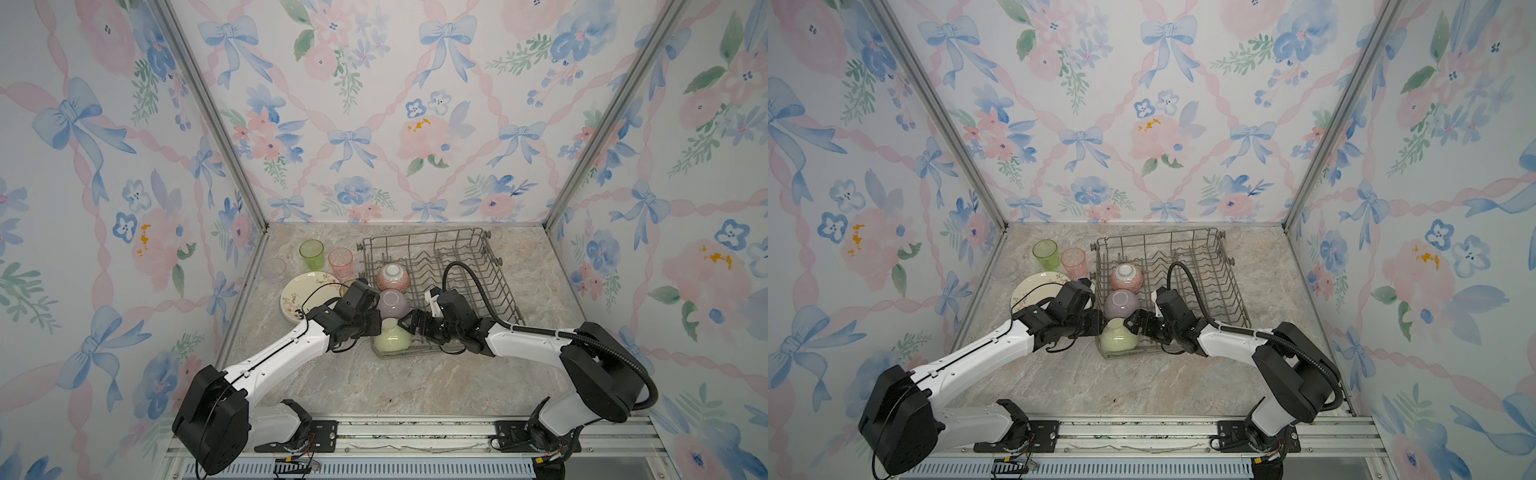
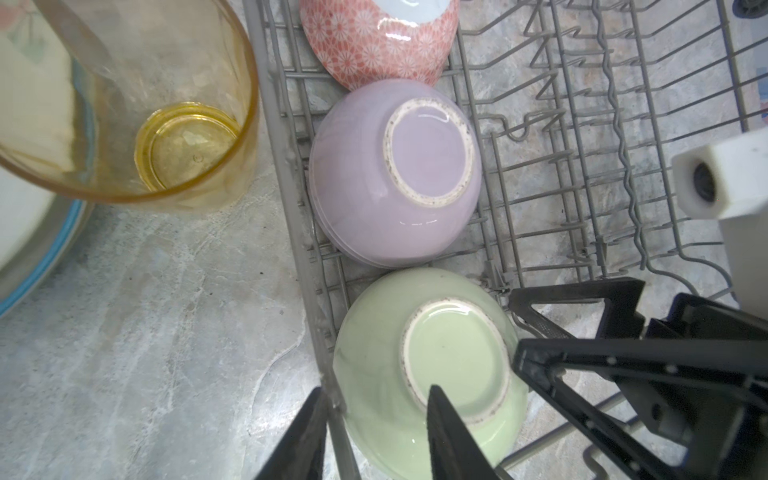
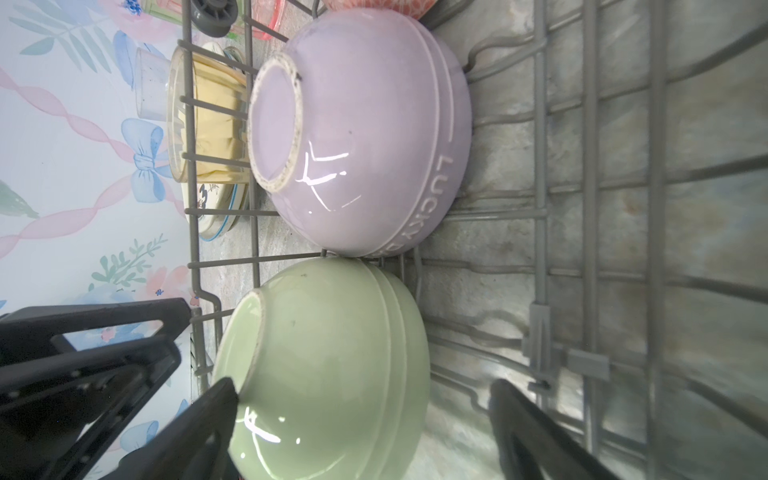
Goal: Unload the mixed dishes from the dish rack
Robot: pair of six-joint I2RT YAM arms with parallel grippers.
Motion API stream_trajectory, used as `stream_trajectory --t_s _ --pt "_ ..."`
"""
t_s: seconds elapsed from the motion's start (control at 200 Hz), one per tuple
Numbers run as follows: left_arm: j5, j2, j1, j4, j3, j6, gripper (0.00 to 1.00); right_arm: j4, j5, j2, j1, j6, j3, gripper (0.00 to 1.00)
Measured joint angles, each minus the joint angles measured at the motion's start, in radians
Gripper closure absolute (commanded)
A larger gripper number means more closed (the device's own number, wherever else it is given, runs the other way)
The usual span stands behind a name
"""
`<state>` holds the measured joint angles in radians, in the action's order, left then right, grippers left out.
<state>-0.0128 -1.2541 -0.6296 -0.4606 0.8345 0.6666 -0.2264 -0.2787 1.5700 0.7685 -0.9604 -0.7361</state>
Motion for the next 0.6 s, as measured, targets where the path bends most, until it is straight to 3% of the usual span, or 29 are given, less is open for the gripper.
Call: stream_trajectory --t_s 0.6 --pt "0.026 -0.005 0.002 0.036 -0.04 0.0 0.68 -0.037 0.031 0.001 0.052 -0.087 0.008 0.02"
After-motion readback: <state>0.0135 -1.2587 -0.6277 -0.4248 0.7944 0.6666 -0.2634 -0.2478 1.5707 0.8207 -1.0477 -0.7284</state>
